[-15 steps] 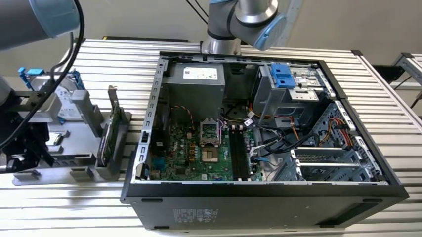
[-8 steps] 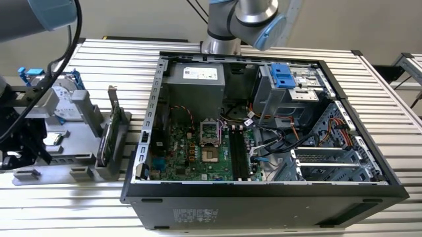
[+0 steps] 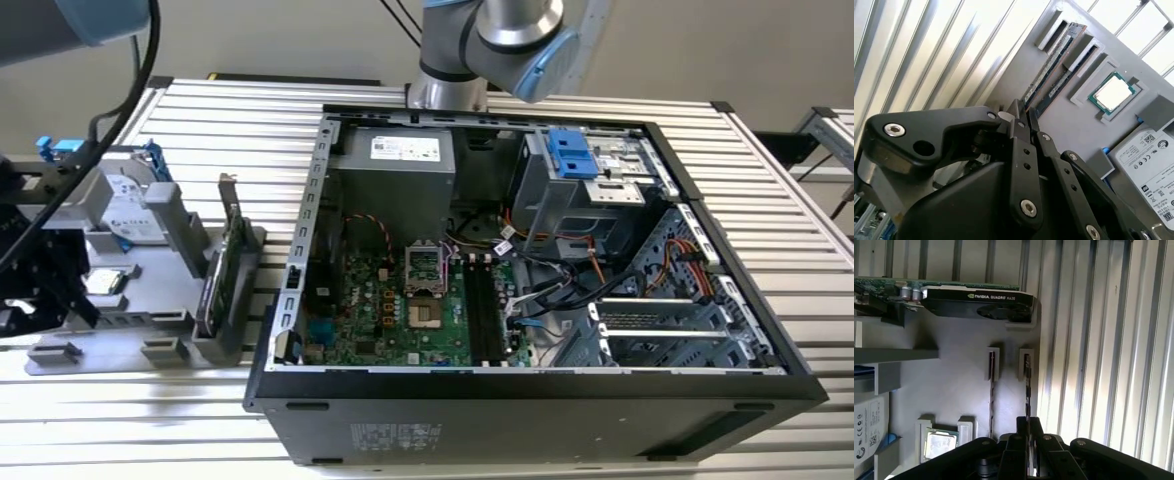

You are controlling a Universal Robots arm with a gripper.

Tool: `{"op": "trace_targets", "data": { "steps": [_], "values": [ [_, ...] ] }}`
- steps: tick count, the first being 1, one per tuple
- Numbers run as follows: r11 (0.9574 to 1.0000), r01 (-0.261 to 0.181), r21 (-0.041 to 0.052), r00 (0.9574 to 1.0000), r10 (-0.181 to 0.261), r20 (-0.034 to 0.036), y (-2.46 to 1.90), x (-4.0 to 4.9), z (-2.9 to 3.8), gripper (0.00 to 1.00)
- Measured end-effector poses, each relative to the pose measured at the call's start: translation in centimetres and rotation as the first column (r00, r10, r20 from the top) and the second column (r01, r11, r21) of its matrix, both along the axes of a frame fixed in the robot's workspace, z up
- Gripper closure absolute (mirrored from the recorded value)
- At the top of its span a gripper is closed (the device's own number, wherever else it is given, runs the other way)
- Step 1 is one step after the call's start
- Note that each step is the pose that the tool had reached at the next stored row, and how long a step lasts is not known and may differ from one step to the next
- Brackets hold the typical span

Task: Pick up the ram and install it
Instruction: 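Pick up the ram and move it above insertion slot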

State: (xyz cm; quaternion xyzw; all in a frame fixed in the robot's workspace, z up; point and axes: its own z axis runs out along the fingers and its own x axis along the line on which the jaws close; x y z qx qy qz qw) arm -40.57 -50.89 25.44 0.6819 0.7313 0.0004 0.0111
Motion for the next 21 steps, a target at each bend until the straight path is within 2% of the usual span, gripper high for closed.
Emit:
{"op": "trace_targets", "data": {
  "steps": [21],
  "values": [
    [1.0,0.0,0.0,1.0,0.0,0.0,0.0,0.0,2.77,1.0]
  ]
}}
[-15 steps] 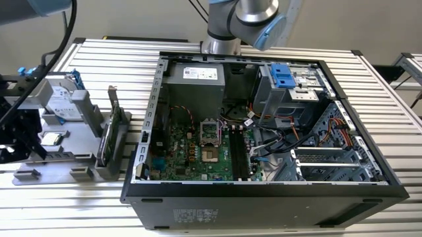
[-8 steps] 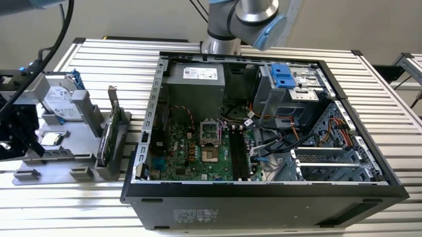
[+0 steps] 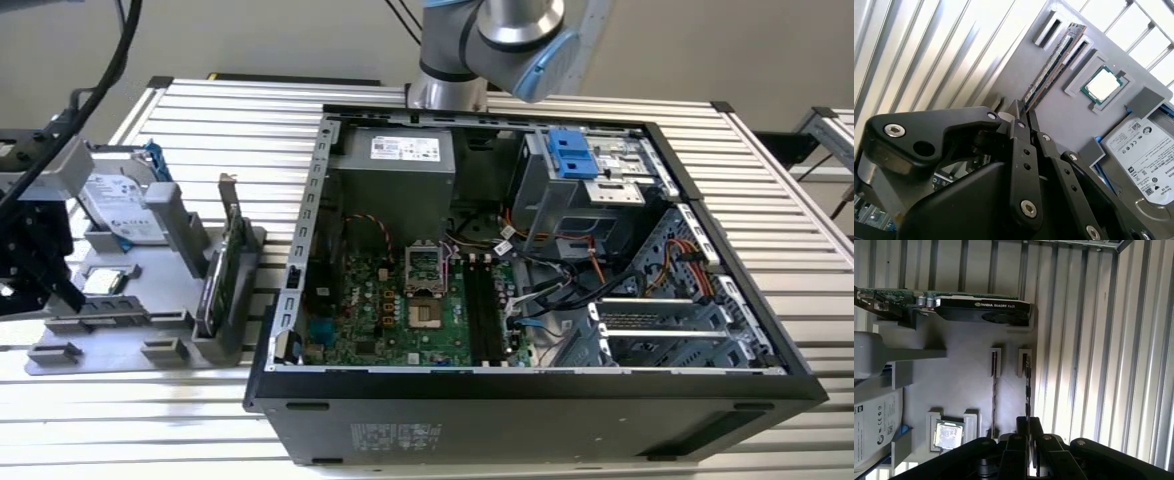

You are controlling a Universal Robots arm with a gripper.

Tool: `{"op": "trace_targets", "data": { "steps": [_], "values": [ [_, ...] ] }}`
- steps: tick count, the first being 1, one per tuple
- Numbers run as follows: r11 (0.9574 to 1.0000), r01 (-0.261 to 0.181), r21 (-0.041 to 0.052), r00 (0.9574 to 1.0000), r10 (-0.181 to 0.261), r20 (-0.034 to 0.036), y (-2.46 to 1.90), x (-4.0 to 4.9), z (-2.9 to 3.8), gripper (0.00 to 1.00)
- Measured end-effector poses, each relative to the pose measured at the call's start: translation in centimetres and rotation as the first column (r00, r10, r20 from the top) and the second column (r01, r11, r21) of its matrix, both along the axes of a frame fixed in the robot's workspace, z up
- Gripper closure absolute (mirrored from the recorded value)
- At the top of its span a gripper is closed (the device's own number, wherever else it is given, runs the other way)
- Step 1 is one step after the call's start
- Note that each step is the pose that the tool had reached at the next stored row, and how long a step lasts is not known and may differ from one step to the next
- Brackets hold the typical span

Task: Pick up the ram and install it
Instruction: 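Pick up the ram and move it above insertion slot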

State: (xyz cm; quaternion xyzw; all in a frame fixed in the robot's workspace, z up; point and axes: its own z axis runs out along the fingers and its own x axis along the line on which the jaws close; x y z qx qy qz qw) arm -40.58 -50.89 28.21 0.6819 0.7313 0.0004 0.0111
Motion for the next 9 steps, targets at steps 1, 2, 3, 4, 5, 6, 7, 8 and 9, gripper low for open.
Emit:
{"op": "trace_targets", "data": {
  "steps": [1,2,3,4,5,6,7,8,9],
  "values": [
    [1.0,0.0,0.0,1.0,0.0,-0.0001,0.0,0.0,0.12,1.0],
    [1.0,0.0,0.0,1.0,0.0,-0.0001,0.0,0.0,0.26,1.0],
    [1.0,0.0,0.0,1.0,0.0,-0.0001,0.0,0.0,0.38,1.0],
    [1.0,0.0,0.0001,1.0,0.0,0.0,0.0,0.0,0.5,1.0],
    [1.0,0.0,0.0001,1.0,0.0,0.0,0.0,0.0,0.63,1.0],
    [1.0,0.0,0.0001,1.0,0.0,0.0,0.0,0.0,0.74,1.0],
    [1.0,0.0,0.0,1.0,0.0,0.0,0.0,0.0,0.87,1.0],
    [1.0,0.0,0.0001,1.0,0.0,0.0,0.0,0.0,0.99,1.0],
    [1.0,0.0,0.0,1.0,0.0,0.0,0.0,0.0,1.11,1.0]
  ]
}}
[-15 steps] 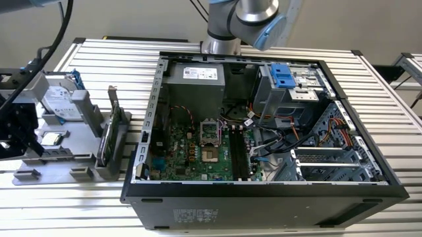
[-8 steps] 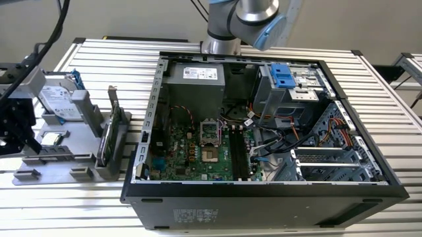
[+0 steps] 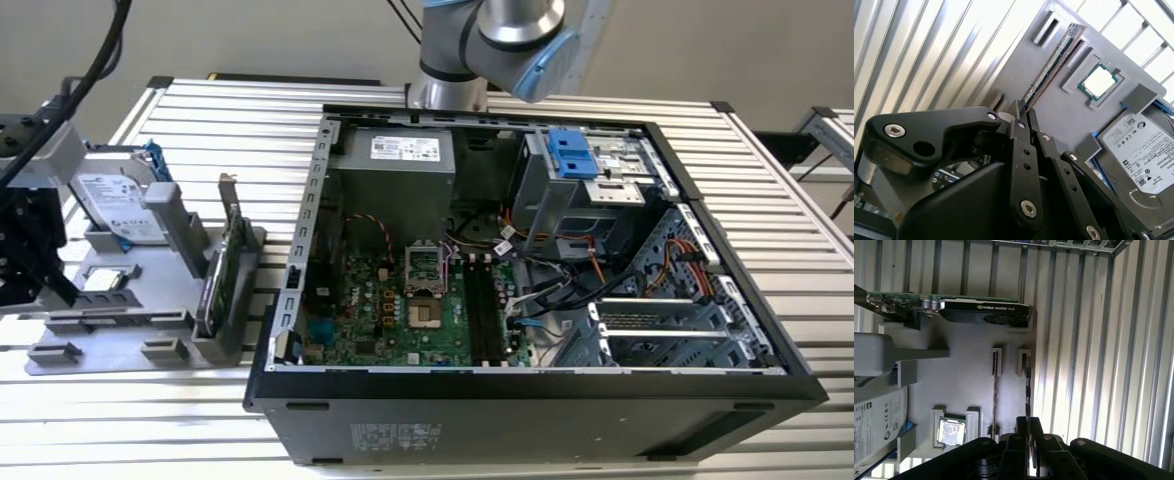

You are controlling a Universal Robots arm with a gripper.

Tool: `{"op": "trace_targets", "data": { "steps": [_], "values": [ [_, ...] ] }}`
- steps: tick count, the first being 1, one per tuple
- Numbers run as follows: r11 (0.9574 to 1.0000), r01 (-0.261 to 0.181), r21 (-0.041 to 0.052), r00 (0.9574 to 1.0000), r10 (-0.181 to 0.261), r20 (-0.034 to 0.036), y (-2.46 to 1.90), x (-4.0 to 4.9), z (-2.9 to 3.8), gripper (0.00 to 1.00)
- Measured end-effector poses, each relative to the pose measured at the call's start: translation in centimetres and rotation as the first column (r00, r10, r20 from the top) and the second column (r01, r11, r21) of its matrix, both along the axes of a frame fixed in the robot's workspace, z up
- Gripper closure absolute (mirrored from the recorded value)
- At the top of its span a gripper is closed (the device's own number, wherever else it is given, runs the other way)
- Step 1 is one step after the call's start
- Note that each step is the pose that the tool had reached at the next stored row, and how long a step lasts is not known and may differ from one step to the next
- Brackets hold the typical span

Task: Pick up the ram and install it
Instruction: 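Pick up the ram and move it above insertion slot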

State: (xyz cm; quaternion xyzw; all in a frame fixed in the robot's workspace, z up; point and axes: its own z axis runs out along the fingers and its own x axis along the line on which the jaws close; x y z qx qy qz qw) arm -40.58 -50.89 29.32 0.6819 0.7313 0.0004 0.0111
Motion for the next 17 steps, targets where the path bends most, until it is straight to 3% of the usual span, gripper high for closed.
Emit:
{"op": "trace_targets", "data": {
  "steps": [11,17],
  "values": [
    [1.0,0.0,0.0,1.0,0.0,0.0,0.0,0.0,1.4,1.0],
    [1.0,0.0,0.0,1.0,0.0,0.0,0.0,0.0,2.53,1.0]
  ]
}}
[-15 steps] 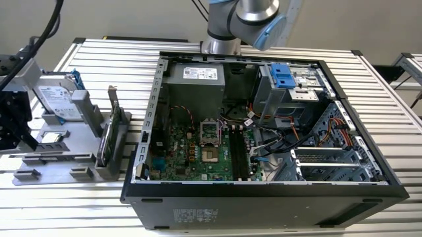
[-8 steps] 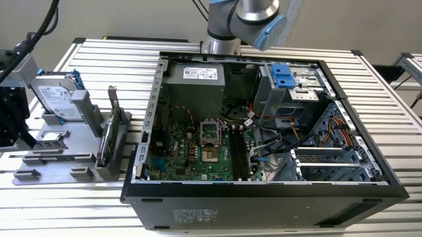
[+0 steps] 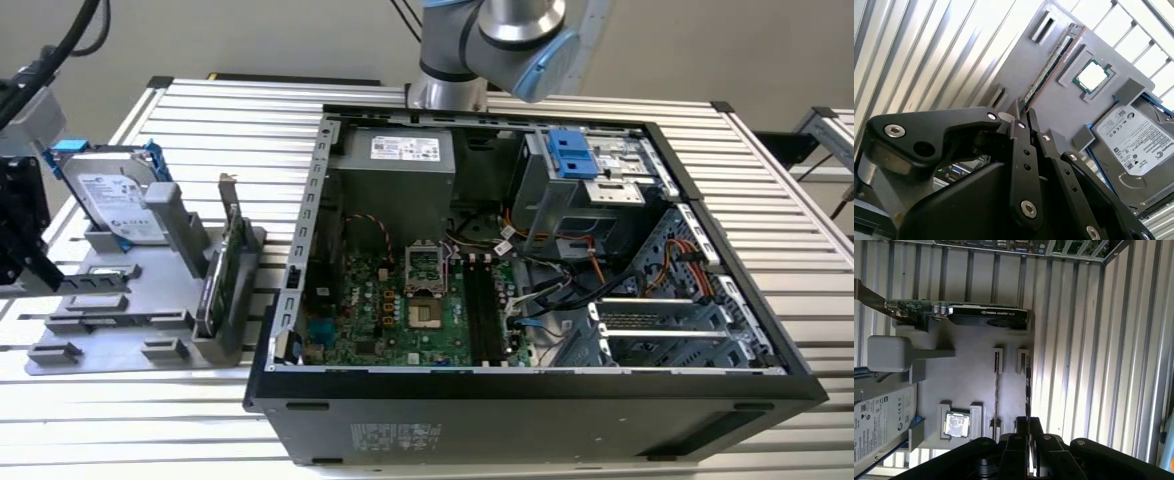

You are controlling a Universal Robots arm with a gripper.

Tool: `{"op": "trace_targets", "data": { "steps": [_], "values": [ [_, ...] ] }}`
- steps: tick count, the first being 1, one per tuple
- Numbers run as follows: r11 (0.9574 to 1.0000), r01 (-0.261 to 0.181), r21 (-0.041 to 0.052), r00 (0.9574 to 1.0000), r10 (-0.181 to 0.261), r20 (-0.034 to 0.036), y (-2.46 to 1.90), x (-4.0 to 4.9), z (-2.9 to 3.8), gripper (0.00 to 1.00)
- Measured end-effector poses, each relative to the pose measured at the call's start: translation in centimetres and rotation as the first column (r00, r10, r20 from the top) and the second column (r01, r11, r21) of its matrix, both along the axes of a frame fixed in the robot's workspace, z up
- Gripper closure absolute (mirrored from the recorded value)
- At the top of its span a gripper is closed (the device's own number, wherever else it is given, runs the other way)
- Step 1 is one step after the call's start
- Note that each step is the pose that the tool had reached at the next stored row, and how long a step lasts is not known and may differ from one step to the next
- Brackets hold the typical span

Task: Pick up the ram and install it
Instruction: 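Pick up the ram and move it above insertion slot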

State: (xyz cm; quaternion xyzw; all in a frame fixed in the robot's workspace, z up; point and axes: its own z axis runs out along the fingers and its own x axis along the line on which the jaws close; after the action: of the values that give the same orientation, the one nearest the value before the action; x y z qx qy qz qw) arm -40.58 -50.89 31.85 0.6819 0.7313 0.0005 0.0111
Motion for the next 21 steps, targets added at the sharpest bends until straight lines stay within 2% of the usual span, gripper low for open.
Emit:
{"op": "trace_targets", "data": {
  "steps": [21],
  "values": [
    [1.0,0.0,0.0,1.0,0.0,0.0,0.0,0.0,3.01,1.0]
  ]
}}
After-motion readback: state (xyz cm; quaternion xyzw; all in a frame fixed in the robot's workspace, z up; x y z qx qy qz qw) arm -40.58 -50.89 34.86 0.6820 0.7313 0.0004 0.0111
